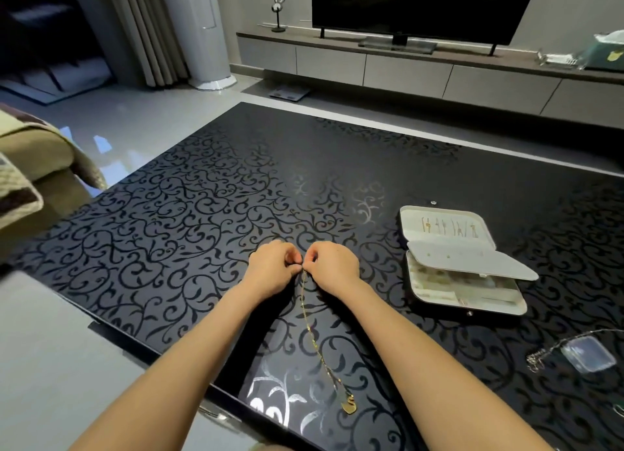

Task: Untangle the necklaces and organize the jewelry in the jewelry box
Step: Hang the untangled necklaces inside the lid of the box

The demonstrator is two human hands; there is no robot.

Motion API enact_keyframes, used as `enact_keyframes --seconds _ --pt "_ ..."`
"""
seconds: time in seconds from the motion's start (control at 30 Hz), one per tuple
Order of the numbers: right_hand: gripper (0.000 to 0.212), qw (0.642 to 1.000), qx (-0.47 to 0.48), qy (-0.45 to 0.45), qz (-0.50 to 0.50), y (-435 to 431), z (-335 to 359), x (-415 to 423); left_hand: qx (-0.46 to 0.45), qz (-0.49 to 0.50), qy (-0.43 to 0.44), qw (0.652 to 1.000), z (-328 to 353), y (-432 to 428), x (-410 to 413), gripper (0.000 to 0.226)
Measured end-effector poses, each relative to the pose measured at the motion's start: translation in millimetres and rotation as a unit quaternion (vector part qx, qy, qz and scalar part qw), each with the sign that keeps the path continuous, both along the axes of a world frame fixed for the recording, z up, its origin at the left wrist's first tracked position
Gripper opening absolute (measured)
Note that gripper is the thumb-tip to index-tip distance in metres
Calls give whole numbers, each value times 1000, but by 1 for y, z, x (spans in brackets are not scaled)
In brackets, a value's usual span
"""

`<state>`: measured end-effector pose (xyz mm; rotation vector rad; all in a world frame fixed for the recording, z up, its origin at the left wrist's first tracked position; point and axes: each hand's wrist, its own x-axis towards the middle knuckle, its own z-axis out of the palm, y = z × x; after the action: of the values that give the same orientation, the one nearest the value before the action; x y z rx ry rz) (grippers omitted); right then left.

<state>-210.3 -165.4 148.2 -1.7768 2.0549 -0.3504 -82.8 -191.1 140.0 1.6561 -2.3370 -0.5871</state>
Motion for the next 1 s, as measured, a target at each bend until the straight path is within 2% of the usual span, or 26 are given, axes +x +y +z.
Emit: enact_keyframes --seconds 0.13,0.27,0.33,0.43,0.6,1.0 --pt "11 999 12 27 25 2 9 -3 45 -8 29 999 5 2 -1 10" --pt "15 999 -18 -29 41 19 31 -19 110 -23 93 989 20 11 -5 4" --pt "14 997 -23 -34 66 31 43 -29 92 -45 110 989 33 19 -10 10" --pt "11 994 -34 -67 85 50 61 -45 68 -88 120 987 54 32 -18 6" --pt "8 984 -40 -152 89 77 98 -70 77 -147 141 976 90 54 -32 16" --pt "12 971 -56 -193 125 135 159 -107 22 -220 163 961 153 100 -63 13"
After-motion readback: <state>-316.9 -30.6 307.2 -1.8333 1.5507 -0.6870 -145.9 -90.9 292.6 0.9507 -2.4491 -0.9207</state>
